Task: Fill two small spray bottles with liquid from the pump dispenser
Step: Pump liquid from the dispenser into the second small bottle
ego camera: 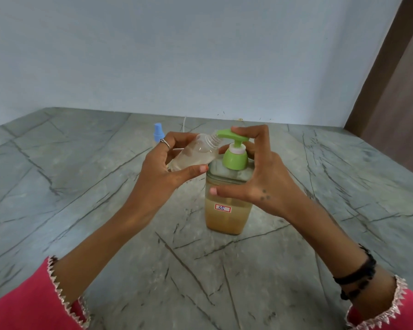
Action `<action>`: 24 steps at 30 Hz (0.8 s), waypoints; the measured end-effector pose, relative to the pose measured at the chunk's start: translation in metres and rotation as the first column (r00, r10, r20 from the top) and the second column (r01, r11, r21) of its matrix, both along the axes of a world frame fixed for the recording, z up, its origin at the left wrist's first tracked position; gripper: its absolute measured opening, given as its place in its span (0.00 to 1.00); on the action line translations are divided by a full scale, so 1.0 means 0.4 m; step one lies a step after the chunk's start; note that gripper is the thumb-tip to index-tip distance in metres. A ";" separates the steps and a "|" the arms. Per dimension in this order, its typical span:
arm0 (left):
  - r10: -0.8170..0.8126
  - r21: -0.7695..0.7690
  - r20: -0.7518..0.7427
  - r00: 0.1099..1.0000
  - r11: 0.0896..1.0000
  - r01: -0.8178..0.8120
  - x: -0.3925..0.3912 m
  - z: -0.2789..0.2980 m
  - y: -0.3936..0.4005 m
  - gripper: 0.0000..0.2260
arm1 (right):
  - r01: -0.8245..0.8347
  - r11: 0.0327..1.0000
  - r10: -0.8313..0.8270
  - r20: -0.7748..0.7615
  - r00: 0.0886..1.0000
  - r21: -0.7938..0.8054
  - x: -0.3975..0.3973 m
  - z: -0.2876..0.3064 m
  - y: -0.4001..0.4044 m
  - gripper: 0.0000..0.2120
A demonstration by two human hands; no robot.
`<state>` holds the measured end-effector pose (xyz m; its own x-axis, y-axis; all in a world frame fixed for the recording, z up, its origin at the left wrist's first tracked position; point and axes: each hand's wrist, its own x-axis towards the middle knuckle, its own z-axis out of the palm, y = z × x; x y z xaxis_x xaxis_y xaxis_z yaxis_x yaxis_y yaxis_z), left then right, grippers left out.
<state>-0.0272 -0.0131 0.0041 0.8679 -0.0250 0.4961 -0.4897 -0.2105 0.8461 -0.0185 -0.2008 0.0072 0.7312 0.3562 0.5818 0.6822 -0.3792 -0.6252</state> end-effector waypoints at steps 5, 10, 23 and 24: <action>0.002 -0.002 0.004 1.000 1.000 -0.002 -0.002 -0.003 -0.005 0.19 | 0.015 0.999 -0.008 0.157 0.988 -0.044 0.005 -0.028 -0.004 0.44; 0.022 0.021 -0.002 1.000 1.000 -0.022 -0.006 -0.003 -0.006 0.19 | 0.072 0.995 -0.047 0.312 0.949 -0.070 0.004 -0.030 -0.010 0.46; 0.018 -0.035 -0.001 1.000 0.999 -0.018 0.001 -0.004 -0.011 0.18 | 0.016 1.000 -0.013 0.275 0.961 -0.006 0.011 -0.025 -0.018 0.43; 0.016 -0.038 0.006 1.000 0.999 -0.016 0.000 -0.003 -0.012 0.18 | 0.020 1.000 -0.019 0.274 0.962 -0.001 0.009 -0.025 -0.016 0.43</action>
